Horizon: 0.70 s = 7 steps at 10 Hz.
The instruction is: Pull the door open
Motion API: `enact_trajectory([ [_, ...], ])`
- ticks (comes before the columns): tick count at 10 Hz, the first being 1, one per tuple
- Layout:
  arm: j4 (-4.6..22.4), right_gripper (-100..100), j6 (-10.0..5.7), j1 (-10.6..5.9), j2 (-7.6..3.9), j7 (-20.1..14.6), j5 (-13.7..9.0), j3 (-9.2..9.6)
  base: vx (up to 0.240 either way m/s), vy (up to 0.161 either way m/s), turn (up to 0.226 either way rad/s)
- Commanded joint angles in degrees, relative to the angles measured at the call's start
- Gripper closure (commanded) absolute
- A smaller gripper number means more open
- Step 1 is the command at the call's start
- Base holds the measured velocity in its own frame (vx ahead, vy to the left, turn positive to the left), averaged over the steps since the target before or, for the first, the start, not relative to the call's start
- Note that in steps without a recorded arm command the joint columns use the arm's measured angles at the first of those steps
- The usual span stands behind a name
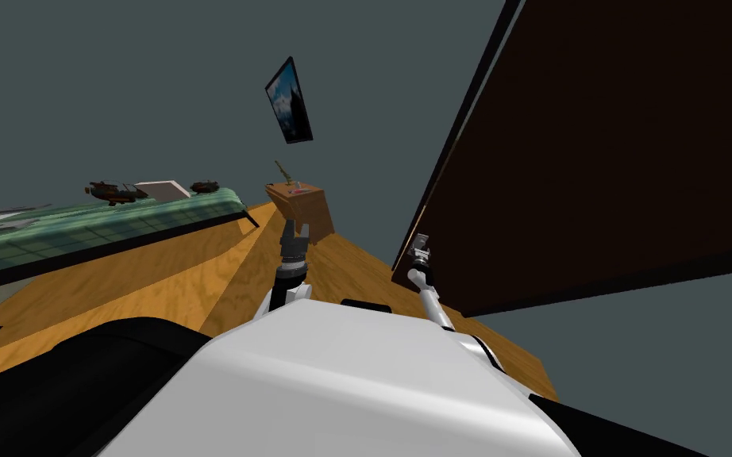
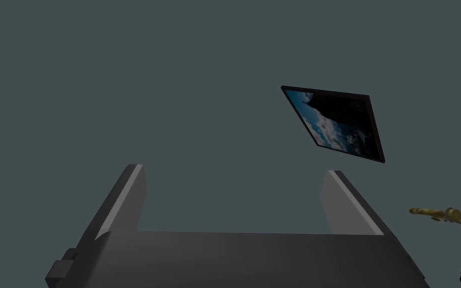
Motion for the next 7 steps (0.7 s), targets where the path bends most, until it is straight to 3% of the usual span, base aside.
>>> enact_trajectory([
  [1,0.0,-100,-0.17,0.8,-1.87,-1.63,-0.45,-0.44,0.093,-0.009,0.151],
  [4,0.38,-100,-0.33,1.8,-5.04,-4.13,-1.17,-1.05,0.141,0.0,0.118],
  [5,-0.13,-100,-0.25,1.74,-4.0,-3.18,-1.02,-1.1,0.066,0.005,0.016],
  [6,-0.13,100,-0.25,1.74,-4.0,-3.18,-1.02,-1.1,-0.009,-0.006,-0.037],
  [7,-0.13,100,-0.25,1.74,-4.0,-3.18,-1.02,-1.1,-0.024,-0.014,-0.02],
])
